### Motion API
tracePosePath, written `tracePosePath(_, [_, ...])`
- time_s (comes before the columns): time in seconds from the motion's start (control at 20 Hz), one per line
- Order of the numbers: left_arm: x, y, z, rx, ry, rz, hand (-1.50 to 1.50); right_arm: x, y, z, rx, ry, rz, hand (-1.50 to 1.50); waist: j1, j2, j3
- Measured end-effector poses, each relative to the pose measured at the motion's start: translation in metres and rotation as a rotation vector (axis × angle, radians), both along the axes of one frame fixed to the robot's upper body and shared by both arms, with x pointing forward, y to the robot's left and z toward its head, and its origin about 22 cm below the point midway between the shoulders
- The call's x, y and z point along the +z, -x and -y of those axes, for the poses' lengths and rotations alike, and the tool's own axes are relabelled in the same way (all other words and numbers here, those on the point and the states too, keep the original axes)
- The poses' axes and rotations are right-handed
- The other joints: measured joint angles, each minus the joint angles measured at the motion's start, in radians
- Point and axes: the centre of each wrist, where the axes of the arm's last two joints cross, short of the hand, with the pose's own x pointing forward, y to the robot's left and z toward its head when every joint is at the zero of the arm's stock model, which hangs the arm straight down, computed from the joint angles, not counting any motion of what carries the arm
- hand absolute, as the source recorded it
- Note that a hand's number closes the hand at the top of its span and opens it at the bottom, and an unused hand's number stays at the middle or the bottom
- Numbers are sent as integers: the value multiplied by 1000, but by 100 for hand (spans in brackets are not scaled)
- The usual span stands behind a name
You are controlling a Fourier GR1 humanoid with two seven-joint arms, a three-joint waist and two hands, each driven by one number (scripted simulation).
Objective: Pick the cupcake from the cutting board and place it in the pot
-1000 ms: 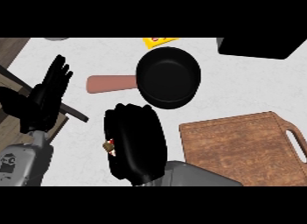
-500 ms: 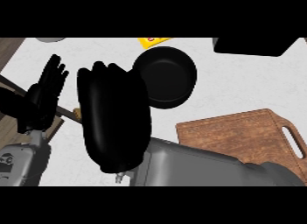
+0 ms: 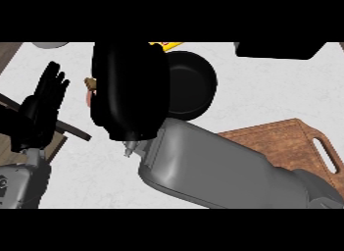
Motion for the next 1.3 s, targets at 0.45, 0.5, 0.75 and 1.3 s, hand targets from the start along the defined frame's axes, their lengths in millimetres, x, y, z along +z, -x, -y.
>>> tracePosePath(0.45, [1, 4, -3, 7, 4, 5, 0, -25, -57, 8, -155, 45, 24, 150, -16, 4, 0])
tracePosePath(0.5, [0, 4, -5, 12, 2, 5, 0, -30, -64, 11, -187, 79, 27, 150, -20, 4, 1])
tracePosePath(0.75, [-4, 9, -9, 24, 7, 11, 0, -56, -92, 20, -286, 189, 7, 150, -27, 5, 2])
tracePosePath(1.3, [6, 5, 0, -1, 3, 17, 0, -107, -129, 63, -331, 54, -222, -150, -13, 13, 3])
